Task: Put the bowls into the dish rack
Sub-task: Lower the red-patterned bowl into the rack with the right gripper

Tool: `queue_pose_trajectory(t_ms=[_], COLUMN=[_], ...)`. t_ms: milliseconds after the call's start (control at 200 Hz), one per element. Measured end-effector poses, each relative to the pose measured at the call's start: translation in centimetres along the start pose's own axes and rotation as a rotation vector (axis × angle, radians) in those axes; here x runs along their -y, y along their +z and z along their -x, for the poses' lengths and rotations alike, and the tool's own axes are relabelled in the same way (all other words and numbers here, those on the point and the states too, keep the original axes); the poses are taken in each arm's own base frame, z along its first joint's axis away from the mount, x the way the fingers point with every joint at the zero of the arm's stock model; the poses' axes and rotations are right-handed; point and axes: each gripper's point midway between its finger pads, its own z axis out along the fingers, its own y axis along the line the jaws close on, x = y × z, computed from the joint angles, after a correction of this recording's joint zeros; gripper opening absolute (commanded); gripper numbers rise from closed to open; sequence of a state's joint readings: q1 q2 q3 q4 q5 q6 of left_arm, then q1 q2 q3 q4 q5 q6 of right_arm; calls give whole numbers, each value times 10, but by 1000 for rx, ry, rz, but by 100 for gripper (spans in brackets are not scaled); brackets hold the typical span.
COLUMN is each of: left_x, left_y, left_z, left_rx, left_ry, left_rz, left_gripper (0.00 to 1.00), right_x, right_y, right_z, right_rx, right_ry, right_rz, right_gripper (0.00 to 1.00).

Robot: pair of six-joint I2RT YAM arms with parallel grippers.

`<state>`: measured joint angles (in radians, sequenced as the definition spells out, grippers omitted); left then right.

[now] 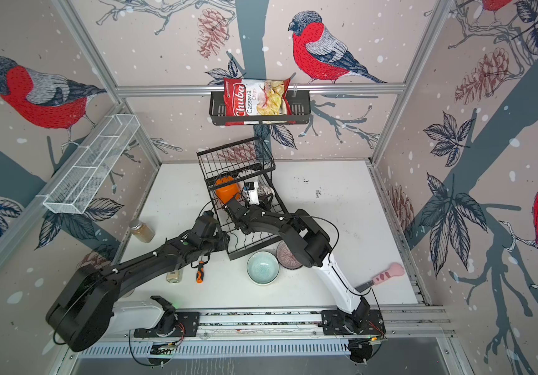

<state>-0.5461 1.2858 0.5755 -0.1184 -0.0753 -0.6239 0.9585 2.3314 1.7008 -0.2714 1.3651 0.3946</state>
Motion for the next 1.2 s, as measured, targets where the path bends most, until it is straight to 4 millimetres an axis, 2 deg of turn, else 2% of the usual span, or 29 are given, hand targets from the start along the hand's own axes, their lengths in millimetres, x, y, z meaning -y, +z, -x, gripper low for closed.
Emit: queue_pose_trajectory(t_ms=[525,875,985,1146,1201], left_x=[1,2,2,2,2], left_y=[1,1,1,1,1], left_z=[0,-1,-2,-2,-2], left_rx=[-4,-10,-12,-13,-13], left_ry=[4,4,4,4,4], left_rz=[-3,-8,-10,-11,-11], left_gripper=[52,51,51,51,50], right_x=[1,-12,-21,-23,-23], right_y=[5,-1,-3,-4,-4], right_z=[0,-2,-3,-5,-5], right_rx=[0,10,-3,-8,-12], right_ry=[14,20,31,46,50], right_rz=[-48,-21,20,25,28], right_gripper=[0,0,0,0,4])
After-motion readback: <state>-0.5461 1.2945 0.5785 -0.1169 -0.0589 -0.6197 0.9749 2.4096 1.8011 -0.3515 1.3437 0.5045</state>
